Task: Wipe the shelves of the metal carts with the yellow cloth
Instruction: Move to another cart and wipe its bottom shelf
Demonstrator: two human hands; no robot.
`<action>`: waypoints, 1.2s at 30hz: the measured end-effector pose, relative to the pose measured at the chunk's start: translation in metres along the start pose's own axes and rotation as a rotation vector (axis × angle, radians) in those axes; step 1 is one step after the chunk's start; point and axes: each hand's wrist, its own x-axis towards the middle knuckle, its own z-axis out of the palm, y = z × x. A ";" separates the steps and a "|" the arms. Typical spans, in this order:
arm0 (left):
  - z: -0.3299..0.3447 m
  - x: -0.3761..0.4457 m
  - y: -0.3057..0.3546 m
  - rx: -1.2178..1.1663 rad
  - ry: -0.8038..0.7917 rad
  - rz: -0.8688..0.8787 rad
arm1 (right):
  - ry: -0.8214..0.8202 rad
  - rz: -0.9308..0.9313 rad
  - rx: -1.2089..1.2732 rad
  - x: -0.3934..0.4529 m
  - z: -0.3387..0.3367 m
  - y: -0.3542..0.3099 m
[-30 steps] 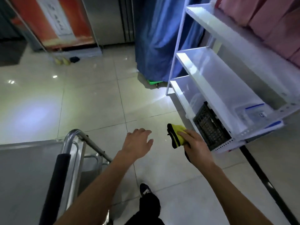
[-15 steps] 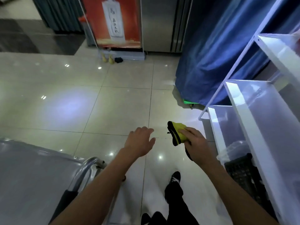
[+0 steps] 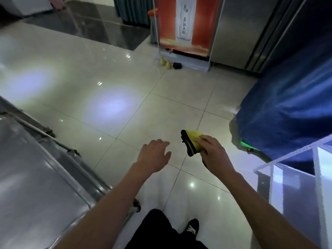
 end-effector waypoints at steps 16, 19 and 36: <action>-0.051 0.106 -0.235 -0.392 0.206 -0.550 | -0.367 -0.445 0.007 0.309 0.123 -0.108; -0.062 0.104 -0.270 -0.420 0.227 -0.641 | -0.395 -0.527 0.007 0.352 0.143 -0.139; -0.012 0.152 -0.333 -0.838 0.284 -1.427 | -1.047 -1.066 0.043 0.544 0.326 -0.237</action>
